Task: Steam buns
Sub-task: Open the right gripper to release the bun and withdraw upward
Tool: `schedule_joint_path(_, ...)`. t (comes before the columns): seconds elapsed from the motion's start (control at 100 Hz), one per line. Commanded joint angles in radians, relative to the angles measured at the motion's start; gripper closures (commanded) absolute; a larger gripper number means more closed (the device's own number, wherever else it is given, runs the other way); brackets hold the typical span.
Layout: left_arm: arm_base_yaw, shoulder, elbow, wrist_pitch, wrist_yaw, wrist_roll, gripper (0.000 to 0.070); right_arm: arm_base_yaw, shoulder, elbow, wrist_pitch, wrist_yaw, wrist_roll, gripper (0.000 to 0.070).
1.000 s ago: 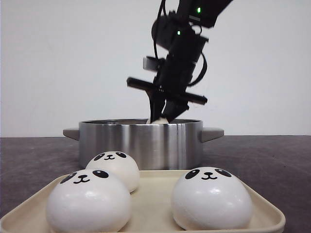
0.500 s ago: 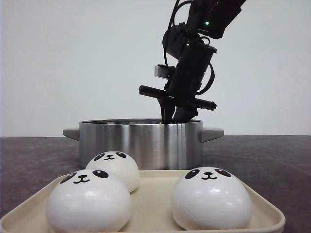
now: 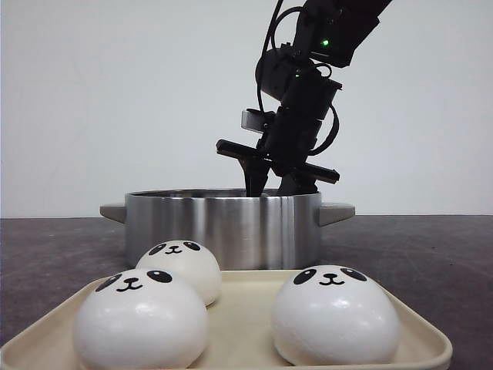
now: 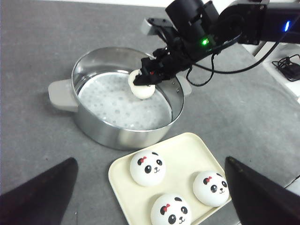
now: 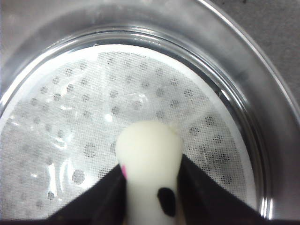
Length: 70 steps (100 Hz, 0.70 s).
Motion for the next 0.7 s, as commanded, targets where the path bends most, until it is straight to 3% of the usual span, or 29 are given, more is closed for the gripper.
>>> schedule_joint_path(0.0,-0.005,0.005,0.014,0.010,-0.002,0.011,0.0104,0.007,0.027,0.026,0.007,0.005,0.002,0.0430)
schedule_joint_path(0.1,-0.005,0.005,0.014,0.011,-0.002,0.011,0.0104,0.007,0.027,0.026,0.013,0.005,0.003,0.0280)
schedule_joint_path(0.16,-0.005,0.005,0.014,0.011,-0.002,0.011,0.0104,0.007,0.027,0.026,0.015,0.013,0.012,0.0237)
schedule_joint_path(0.69,-0.005,0.005,0.014,0.011,-0.002,0.013,0.0104,0.012,0.002,0.068,0.044,0.000,0.043,0.0230)
